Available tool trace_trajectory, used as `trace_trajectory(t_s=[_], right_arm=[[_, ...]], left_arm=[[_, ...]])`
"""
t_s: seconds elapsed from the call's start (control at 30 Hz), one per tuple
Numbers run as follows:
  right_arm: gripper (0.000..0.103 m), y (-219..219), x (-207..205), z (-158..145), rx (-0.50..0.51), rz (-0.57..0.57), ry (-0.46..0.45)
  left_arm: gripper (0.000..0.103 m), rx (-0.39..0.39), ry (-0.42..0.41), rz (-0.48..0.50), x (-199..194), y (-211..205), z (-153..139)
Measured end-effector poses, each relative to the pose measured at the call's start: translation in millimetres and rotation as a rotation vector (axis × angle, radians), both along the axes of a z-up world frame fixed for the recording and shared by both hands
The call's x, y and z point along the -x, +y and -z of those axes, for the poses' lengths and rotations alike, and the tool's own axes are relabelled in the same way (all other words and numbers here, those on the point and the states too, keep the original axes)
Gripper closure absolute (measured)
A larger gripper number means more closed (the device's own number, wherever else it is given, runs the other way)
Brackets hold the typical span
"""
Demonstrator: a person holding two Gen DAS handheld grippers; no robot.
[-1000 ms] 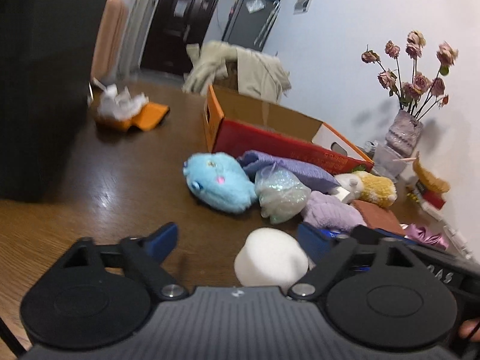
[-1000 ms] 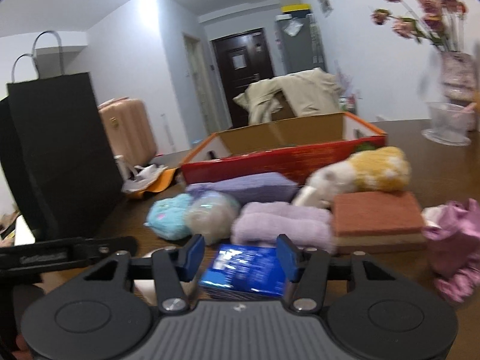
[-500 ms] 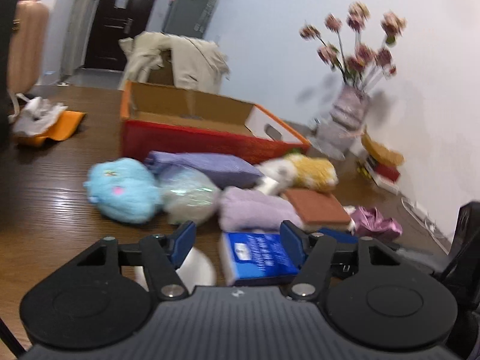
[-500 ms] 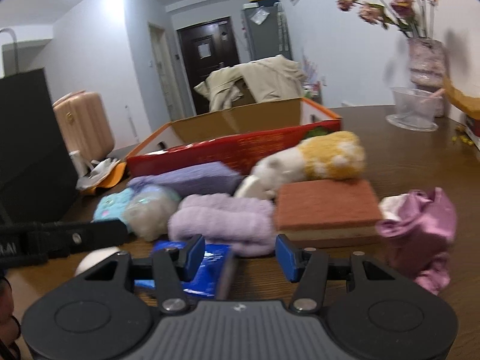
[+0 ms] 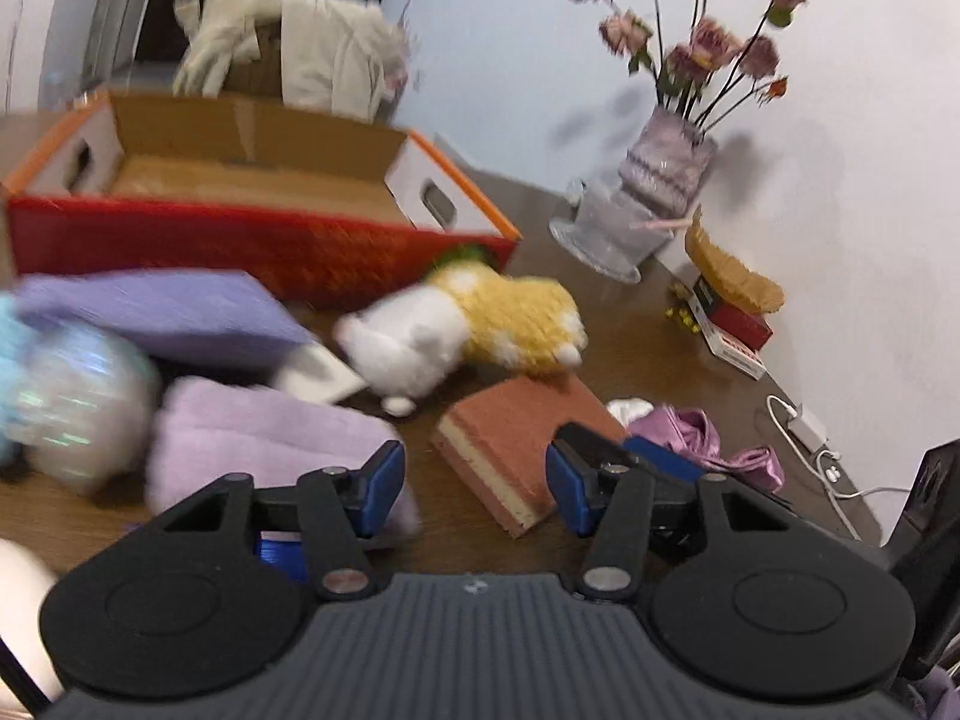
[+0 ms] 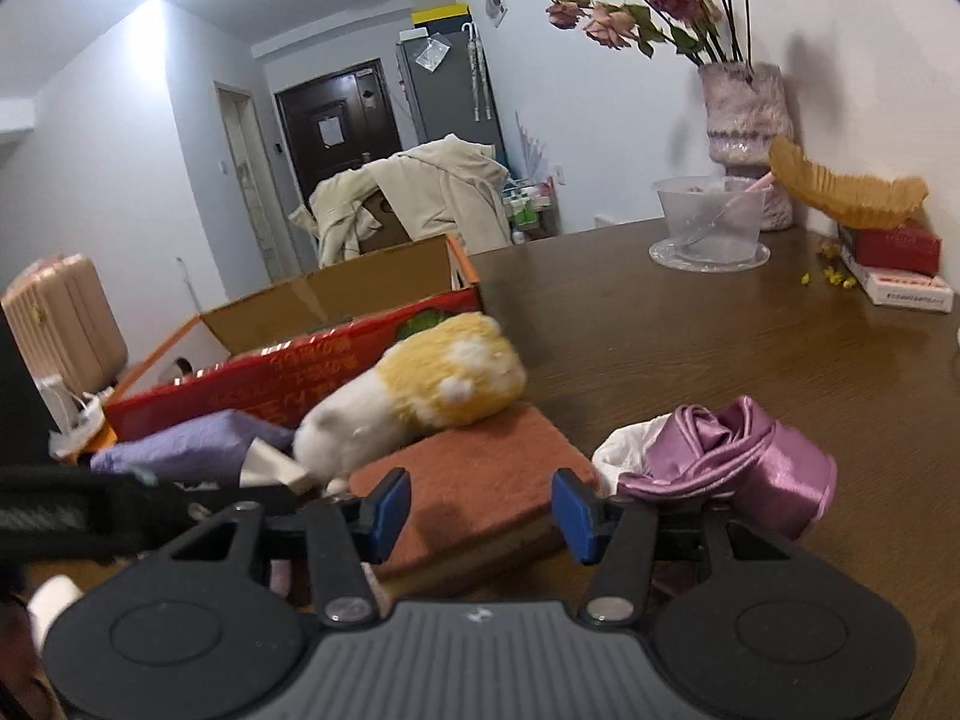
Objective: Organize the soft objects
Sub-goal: 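Reach the left tool to the brown sponge and close on it, then carry the brown sponge into the cardboard box and open the left tool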
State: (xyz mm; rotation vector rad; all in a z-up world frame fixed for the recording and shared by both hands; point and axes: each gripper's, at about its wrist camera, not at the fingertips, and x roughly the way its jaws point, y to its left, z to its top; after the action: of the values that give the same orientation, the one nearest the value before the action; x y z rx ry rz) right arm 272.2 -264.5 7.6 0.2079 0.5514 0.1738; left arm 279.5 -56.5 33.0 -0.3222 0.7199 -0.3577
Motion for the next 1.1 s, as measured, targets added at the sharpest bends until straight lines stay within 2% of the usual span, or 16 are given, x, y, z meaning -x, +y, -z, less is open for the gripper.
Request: trace_trajectory(t_s=[0.23,0.3,0.4,0.5,0.67,0.77,0.83,0.9,0.97,1.03,1.1], right_arm=[[0.051,-43,-22,-2,-0.033,-0.019,-0.002],[0.051,-55,-31,-1,-0.045,-0.031,0.006],[0.053,-60,-50,7,-0.084,-0.131,0.062],[0.067,-66,-59,17,-0.191,-0.177,0.119],[0.073,-67,-29,8,-0.199,-0.222,0.147],[0.074,-63,6,-6,-0.209,-0.235,0.172],[0.074,-56,30,-22,-0.209,-0.245,0.124],[0.074,-48,37,-38,-0.229,-0.256,0.078],[0.075,-37,28,-54,-0.243,-0.284,0.023],[0.075,-20,1,-72,-0.255,-0.326,-0.020],[0.075,7,-43,-88,-0.254,-0.369,-0.052]], left_arm=[[0.051,0.019,0.074,-0.009,-18,-33,13],[0.055,0.016,0.083,-0.015,-21,-41,15],[0.062,0.017,0.096,-0.057,-22,-44,19],[0.066,0.059,0.109,-0.088,-19,-38,21],[0.069,0.048,0.104,-0.119,-2,-34,15],[0.069,0.023,0.046,-0.108,18,-28,-2],[0.069,0.027,-0.025,-0.093,36,-19,-19],[0.069,0.042,-0.064,-0.101,41,-5,-37],[0.070,0.043,-0.120,-0.117,38,9,-58],[0.070,0.018,-0.188,-0.153,23,26,-80],[0.070,-0.003,-0.227,-0.196,-9,48,-98]])
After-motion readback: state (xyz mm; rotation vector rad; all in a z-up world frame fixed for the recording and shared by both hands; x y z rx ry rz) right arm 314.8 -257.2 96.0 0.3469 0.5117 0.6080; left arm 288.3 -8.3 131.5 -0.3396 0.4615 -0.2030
